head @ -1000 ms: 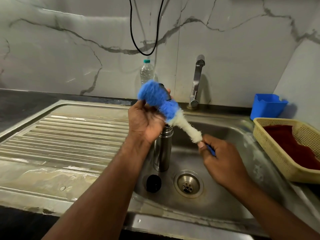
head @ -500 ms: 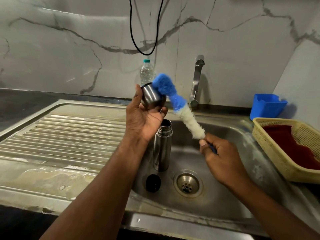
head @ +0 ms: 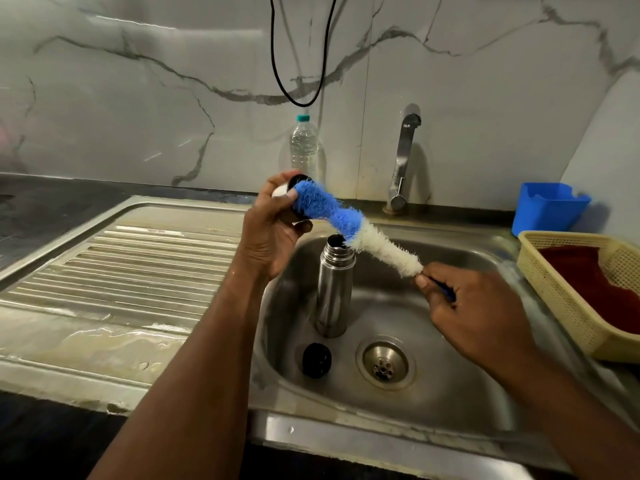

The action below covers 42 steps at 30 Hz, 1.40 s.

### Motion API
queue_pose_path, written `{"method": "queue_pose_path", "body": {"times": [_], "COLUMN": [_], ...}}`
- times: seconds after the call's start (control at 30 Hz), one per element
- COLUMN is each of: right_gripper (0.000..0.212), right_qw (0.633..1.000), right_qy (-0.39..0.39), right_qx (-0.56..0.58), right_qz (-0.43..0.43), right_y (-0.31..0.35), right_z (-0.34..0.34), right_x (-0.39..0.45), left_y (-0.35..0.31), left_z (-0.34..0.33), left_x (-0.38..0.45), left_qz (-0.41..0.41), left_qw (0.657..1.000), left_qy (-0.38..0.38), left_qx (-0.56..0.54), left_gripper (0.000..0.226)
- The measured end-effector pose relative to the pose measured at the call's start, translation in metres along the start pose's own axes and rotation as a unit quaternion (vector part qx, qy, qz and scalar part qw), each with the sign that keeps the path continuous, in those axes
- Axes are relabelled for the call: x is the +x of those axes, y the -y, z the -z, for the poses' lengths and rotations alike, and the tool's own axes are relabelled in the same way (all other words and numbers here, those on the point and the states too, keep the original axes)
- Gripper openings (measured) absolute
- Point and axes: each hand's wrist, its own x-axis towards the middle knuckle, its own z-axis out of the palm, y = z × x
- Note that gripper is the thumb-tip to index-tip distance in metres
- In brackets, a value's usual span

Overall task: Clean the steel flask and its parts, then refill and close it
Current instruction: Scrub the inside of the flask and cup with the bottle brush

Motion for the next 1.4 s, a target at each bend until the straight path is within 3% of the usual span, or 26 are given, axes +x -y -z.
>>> {"method": "queue_pose_path", "body": {"times": [0.03,0.13,0.23,0.3,0.43,0.53,0.6,0.63,0.7,0.77,0.83,0.9,0.97,1.0,1.03,1.07,1.1,1.13,1.2,1.27,1.3,1.37,1.4], "right_gripper": [0.018,0.006,0.029,0.02,0.01,0.021,0.023,0.023,0.03,0.041,0.043,0.035,0.02,0.017,0.018,0.023,0.025,0.025,0.017,0.027,0.034,0.034,0.024], "right_qw": [1.0,0.997,0.994,0.993,0.995,0.963,0.933,0.955,0.999,0.988,0.979,0.988,0.994,0.968,0.913,0.861,0.843,0.874,0.988,0.992,0.983,0.979,0.987], "right_qy": [-0.002,-0.038,-0.058,-0.048,0.03,0.162,0.167,0.127,0.031,-0.053,-0.1,-0.097,0.004,0.085,0.165,0.21,0.226,0.213,0.096,-0.017,-0.054,-0.071,-0.041], "right_qx": [-0.015,-0.061,-0.074,-0.07,-0.004,0.215,0.311,0.265,0.036,-0.127,-0.146,-0.081,0.107,0.221,0.334,0.408,0.43,0.389,0.108,-0.12,-0.17,-0.185,-0.151], "right_qz": [0.005,0.034,0.048,0.087,0.099,-0.006,-0.065,-0.045,0.024,0.068,0.098,0.092,-0.008,-0.086,-0.166,-0.221,-0.232,-0.197,-0.051,0.03,0.046,0.052,0.042], "right_y": [0.004,0.014,0.022,0.022,0.007,0.009,0.01,0.008,0.006,0.01,0.019,0.025,0.028,0.027,0.027,0.025,0.024,0.024,0.019,0.018,0.019,0.019,0.022], "right_z": [0.0,0.005,0.008,0.006,0.003,0.003,0.004,0.004,0.006,0.007,0.007,0.003,0.004,0.003,0.004,0.004,0.004,0.003,0.003,0.007,0.009,0.006,0.004], "right_x": [0.0,0.001,0.001,0.001,0.004,0.004,0.002,0.0,-0.002,-0.002,-0.002,-0.004,0.0,0.003,0.005,0.005,0.005,0.003,-0.003,-0.005,-0.005,-0.004,-0.004], "left_y": [0.002,0.007,0.008,0.007,0.009,0.012,0.01,0.008,0.004,0.0,-0.004,-0.006,-0.005,-0.003,-0.002,0.0,0.001,0.002,0.0,-0.003,-0.004,-0.004,-0.004], "left_z": [-0.004,-0.014,-0.011,-0.005,0.002,0.001,-0.002,-0.004,-0.013,-0.025,-0.033,-0.032,-0.03,-0.03,-0.03,-0.03,-0.031,-0.031,-0.031,-0.033,-0.033,-0.03,-0.029], "left_x": [-0.001,0.004,0.009,0.01,0.007,0.003,0.002,0.002,0.002,0.0,-0.003,-0.003,-0.002,-0.003,-0.003,-0.003,-0.003,-0.003,-0.003,-0.005,-0.006,-0.009,-0.01], "left_qz": [0.008,0.008,-0.01,-0.014,-0.06,-0.061,-0.038,-0.025,0.007,0.04,0.067,0.07,0.036,0.013,-0.009,-0.027,-0.035,-0.034,-0.002,0.053,0.078,0.09,0.075], "left_qw": [1.0,0.989,0.963,0.956,0.964,0.982,0.987,0.988,0.986,0.974,0.959,0.952,0.961,0.97,0.979,0.985,0.987,0.986,0.972,0.951,0.94,0.928,0.931], "left_qy": [-0.004,-0.1,-0.184,-0.196,-0.138,-0.044,-0.015,-0.019,-0.058,-0.137,-0.21,-0.237,-0.206,-0.17,-0.128,-0.094,-0.08,-0.089,-0.149,-0.194,-0.2,-0.202,-0.194], "left_qx": [0.027,0.11,0.198,0.217,0.218,0.175,0.154,0.15,0.155,0.177,0.179,0.181,0.183,0.174,0.159,0.142,0.134,0.14,0.18,0.235,0.265,0.301,0.301], "left_gripper": [0.034,0.046,0.056,0.058,0.039,0.044,0.043,0.044,0.048,0.058,0.066,0.069,0.064,0.059,0.056,0.054,0.053,0.052,0.052,0.058,0.06,0.054,0.05]}}
